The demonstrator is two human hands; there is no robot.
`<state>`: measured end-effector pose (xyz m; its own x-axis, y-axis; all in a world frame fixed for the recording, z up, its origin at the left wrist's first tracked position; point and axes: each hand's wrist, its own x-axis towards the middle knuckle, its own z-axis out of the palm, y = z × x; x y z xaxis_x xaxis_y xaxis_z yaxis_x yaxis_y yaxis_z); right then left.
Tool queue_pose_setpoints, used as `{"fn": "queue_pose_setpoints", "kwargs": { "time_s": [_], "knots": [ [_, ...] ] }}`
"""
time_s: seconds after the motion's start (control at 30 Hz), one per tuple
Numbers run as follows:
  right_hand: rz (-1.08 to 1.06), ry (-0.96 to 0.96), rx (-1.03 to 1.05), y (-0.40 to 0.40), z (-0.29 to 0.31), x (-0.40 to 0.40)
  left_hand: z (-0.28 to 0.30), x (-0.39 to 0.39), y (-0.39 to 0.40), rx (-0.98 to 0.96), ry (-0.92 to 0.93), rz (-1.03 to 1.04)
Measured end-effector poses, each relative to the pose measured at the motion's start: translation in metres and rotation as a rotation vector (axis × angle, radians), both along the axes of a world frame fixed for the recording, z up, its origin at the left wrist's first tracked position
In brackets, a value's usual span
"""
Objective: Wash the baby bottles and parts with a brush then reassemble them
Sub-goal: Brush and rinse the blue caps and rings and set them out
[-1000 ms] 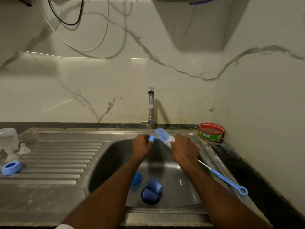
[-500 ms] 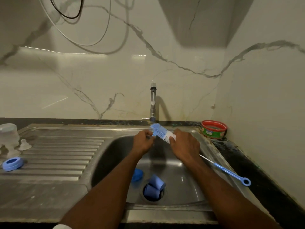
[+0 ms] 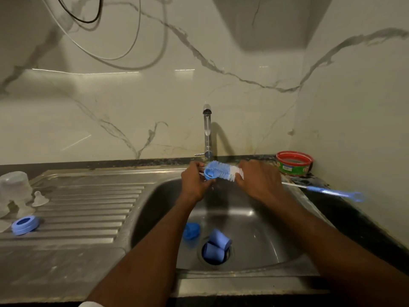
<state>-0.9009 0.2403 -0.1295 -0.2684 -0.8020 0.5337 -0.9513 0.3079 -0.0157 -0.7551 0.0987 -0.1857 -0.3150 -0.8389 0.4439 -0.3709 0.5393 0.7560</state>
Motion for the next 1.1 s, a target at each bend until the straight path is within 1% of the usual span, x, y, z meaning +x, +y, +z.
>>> {"fn": "queue_pose_setpoints", "kwargs": {
  "time_s": [0.07,0.13,0.2,0.27,0.37,0.53,0.6,0.7,0.73,0.8,0.87,0.93,0.97,1.03,1.1],
  "knots": [
    [0.029,0.077,0.005,0.005,0.001,-0.006,0.001,0.002,0.001,-0.048,-0.049,0.0],
    [0.102,0.079,0.014,0.009,-0.002,-0.011,0.002,0.004,-0.001,-0.155,-0.131,0.025],
    [0.148,0.068,0.021,0.011,-0.004,-0.013,0.003,0.006,-0.002,-0.221,-0.193,0.002],
    [0.144,0.069,-0.006,0.01,-0.004,-0.014,0.002,0.008,-0.001,-0.246,-0.202,-0.011],
    [0.106,0.086,-0.021,0.008,-0.004,-0.014,0.0,0.009,0.0,-0.274,-0.238,0.032],
    [0.063,0.016,0.107,0.002,-0.003,-0.012,-0.001,0.015,0.002,-0.369,-0.307,0.061],
    [0.115,0.011,0.135,0.001,-0.002,-0.009,-0.002,0.016,0.003,-0.366,-0.335,0.088],
    [0.165,0.051,0.078,0.002,-0.002,-0.004,-0.005,0.016,0.004,-0.295,-0.401,0.125],
    [0.142,0.057,0.035,0.002,-0.004,-0.004,-0.006,0.016,0.004,-0.277,-0.408,0.132],
    [0.071,0.052,-0.026,0.001,-0.008,-0.008,-0.003,0.016,0.005,-0.254,-0.364,0.119],
    [0.021,0.053,0.038,-0.001,-0.012,-0.01,0.001,0.015,0.006,-0.315,-0.328,0.135],
    [0.041,0.056,0.141,-0.004,-0.012,-0.008,0.003,0.018,0.007,-0.405,-0.346,0.17],
    [0.073,0.062,0.157,-0.005,-0.011,-0.006,0.002,0.019,0.007,-0.423,-0.351,0.174],
    [0.113,0.103,0.109,-0.006,-0.008,-0.003,0.0,0.019,0.008,-0.372,-0.33,0.148],
    [0.075,0.09,0.031,-0.003,-0.006,-0.003,-0.002,0.017,0.006,-0.309,-0.281,0.094]
  ]
}}
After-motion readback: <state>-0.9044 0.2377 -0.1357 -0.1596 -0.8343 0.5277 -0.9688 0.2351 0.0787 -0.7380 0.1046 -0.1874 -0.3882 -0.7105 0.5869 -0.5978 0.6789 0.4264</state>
